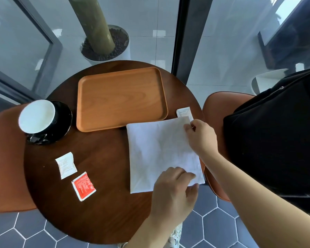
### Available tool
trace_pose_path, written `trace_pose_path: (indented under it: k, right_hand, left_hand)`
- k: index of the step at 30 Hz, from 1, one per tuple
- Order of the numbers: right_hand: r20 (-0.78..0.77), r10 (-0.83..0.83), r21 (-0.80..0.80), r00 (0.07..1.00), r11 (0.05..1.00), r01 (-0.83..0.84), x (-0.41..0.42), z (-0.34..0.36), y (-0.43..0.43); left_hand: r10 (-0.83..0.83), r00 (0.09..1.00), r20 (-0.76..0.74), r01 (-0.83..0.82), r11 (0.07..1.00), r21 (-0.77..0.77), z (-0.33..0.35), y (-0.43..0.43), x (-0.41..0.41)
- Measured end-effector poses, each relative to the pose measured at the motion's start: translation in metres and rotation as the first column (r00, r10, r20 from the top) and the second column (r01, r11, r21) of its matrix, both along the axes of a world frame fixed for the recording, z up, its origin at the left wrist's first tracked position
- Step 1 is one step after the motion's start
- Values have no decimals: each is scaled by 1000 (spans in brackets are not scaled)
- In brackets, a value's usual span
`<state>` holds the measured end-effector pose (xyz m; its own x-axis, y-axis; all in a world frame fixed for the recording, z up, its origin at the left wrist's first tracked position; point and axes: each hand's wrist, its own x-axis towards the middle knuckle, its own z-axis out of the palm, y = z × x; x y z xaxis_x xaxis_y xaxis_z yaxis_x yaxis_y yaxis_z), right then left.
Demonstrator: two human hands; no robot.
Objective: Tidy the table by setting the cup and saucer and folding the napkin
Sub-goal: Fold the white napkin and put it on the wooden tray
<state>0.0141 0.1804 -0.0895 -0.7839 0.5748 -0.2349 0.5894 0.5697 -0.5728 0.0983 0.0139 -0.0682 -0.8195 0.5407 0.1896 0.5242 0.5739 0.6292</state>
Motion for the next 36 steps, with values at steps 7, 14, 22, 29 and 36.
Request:
trace_pose_path:
  k: [7,14,22,29,36]
  right_hand:
    - [-47,-6,9,999,1000,6,5,-3,3]
    - [-169,-97,-100,981,992,80,16,-7,4]
    - [-282,210,285,936,950,-127,43,-8,-12]
    - [160,443,455,882,760,-464,61,-37,-28]
    - [198,436,475,878,741,-475,66,-40,-27]
  left_hand:
    - [76,994,-83,-104,898,-428,-18,-49,-46]
    - [43,999,-6,-38,798,-601,-34,-72,-61]
    - [26,996,-90,-74,805,-588,-45,-68,-88]
    - [46,995,-87,-91,756,-648,-57,-65,-86]
    - [51,998,-31,-58,738,-672,-51,-65,-87]
